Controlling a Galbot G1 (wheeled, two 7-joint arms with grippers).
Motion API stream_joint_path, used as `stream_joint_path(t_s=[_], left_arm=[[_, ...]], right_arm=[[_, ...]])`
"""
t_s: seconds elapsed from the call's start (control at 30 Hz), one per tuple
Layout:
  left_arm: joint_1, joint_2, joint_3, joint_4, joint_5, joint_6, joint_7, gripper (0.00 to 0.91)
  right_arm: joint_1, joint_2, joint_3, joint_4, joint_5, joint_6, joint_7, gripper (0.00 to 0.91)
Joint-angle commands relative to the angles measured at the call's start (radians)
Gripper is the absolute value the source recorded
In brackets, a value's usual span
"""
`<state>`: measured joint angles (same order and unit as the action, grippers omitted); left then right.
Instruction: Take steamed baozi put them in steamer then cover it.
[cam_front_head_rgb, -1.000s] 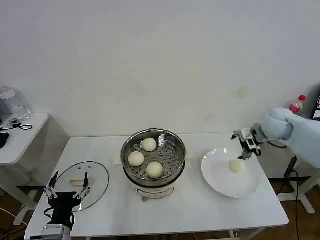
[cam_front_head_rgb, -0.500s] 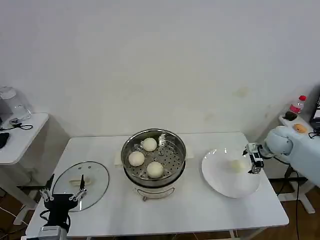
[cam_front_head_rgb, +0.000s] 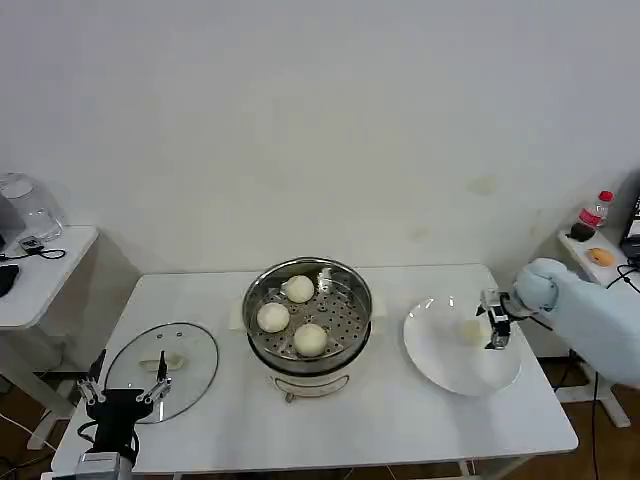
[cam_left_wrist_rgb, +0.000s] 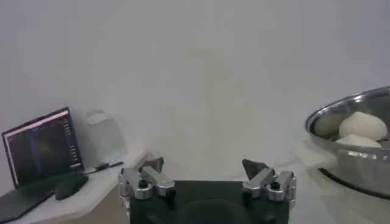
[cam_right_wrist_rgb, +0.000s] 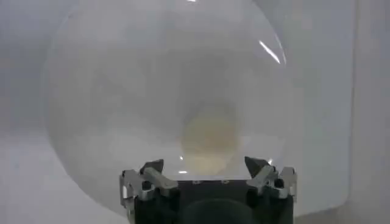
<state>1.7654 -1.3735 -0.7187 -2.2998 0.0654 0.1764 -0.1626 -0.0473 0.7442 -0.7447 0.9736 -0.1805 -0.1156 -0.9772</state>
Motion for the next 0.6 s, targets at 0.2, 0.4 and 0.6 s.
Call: stream_joint_path(t_s=[0.2,0.4,0.6], left_arm=[[0.002,-0.003,-0.002,0.004,0.000,-0.002,-0.001,0.907],[0.004,-0.003,-0.005,0.002,-0.001,-0.002,-0.001,0.907],[0.005,-0.005,-0.002,0.000,0.000,-0.002,-0.002,0.907]], right_arm=[[-0.034,0.083,0.068,-0.111,-0.058,0.011,0.000,0.836],[-0.027,0.076,0.065,-0.092,-0.057,0.002,-0.022,0.635],[-0.008,0.058,0.055,-0.068,-0.035,-0.013,-0.038,0.584]])
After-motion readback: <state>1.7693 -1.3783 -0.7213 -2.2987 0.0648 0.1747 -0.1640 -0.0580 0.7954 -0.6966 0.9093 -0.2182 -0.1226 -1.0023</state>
